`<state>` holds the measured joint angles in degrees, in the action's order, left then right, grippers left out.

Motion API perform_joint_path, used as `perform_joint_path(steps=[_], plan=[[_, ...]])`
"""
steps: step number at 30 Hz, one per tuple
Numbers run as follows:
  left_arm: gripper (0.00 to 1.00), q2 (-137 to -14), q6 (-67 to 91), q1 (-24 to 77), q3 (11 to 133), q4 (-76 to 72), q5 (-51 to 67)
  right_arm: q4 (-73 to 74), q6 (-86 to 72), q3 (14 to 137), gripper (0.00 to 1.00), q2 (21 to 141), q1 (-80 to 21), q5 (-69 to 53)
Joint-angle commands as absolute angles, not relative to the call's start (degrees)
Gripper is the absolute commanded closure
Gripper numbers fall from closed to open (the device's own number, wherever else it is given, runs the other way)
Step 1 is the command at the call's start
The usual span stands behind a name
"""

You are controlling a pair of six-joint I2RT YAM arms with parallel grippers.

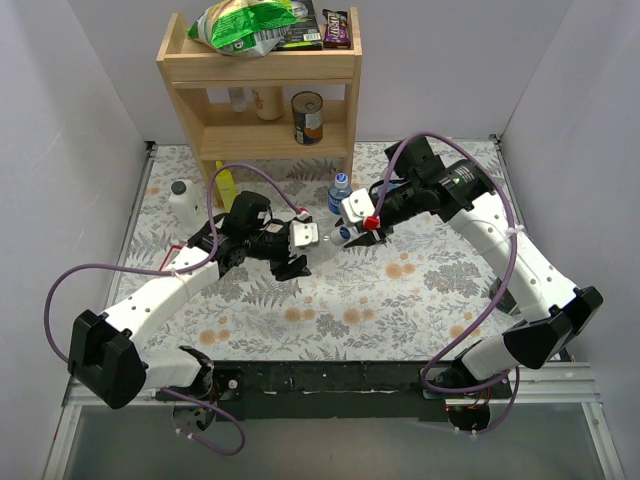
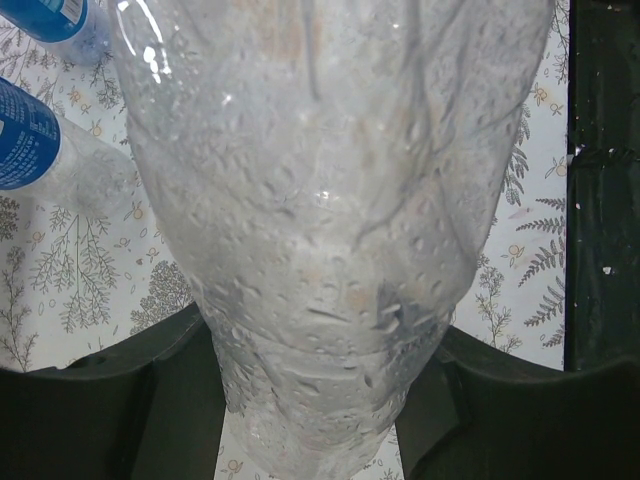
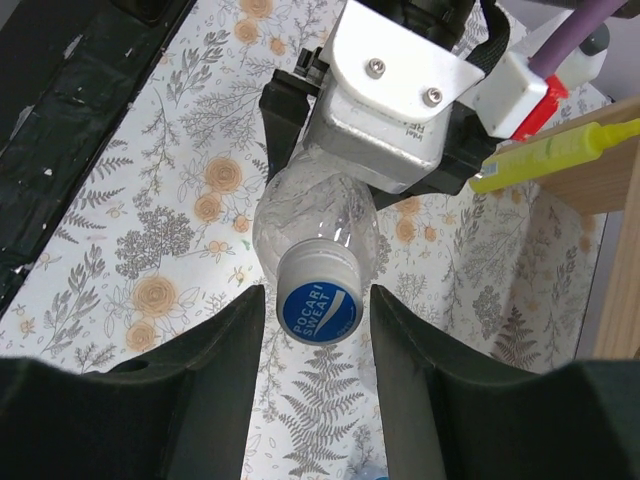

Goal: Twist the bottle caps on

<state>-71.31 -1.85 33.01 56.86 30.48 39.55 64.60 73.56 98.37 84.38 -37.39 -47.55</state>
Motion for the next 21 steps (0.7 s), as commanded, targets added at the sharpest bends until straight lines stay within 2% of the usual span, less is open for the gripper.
perform_joint_path(steps=[1, 6, 12, 13, 15, 16, 18, 21], plan=[[1.00, -71.6, -3.0, 33.0, 59.5, 31.6, 41.5, 60.4, 70.3, 99.2, 0.47, 83.0, -37.8, -49.2], [1.00, -72.2, -3.5, 33.0, 59.8, 32.0, 41.7, 59.9, 69.0, 99.3, 0.53, 82.9, -37.8, -49.0], [1.00, -72.2, -2.7, 33.0, 59.6, 30.2, 41.2, 61.1, 66.5, 100.9, 0.74, 84.6, -37.8, -48.7], [1.00, -71.6, -1.9, 33.0, 59.1, 28.7, 40.5, 59.9, 62.3, 101.0, 0.80, 85.1, -37.8, -47.8], [1.00, -70.4, 3.3, 33.1, 56.4, 21.1, 36.3, 57.7, 56.5, 101.2, 0.84, 86.3, -37.7, -47.0], [1.00, -68.7, 4.8, 33.5, 55.2, 18.0, 34.2, 54.4, 53.6, 100.9, 0.89, 86.6, -37.6, -46.2], [1.00, -67.0, 10.3, 34.9, 52.2, 8.9, 25.2, 49.0, 40.6, 100.0, 0.96, 86.7, -37.6, -44.5], [1.00, -65.9, 13.3, 36.7, 51.5, 4.7, 17.1, 40.3, 26.5, 97.7, 0.99, 86.0, -37.6, -42.1]])
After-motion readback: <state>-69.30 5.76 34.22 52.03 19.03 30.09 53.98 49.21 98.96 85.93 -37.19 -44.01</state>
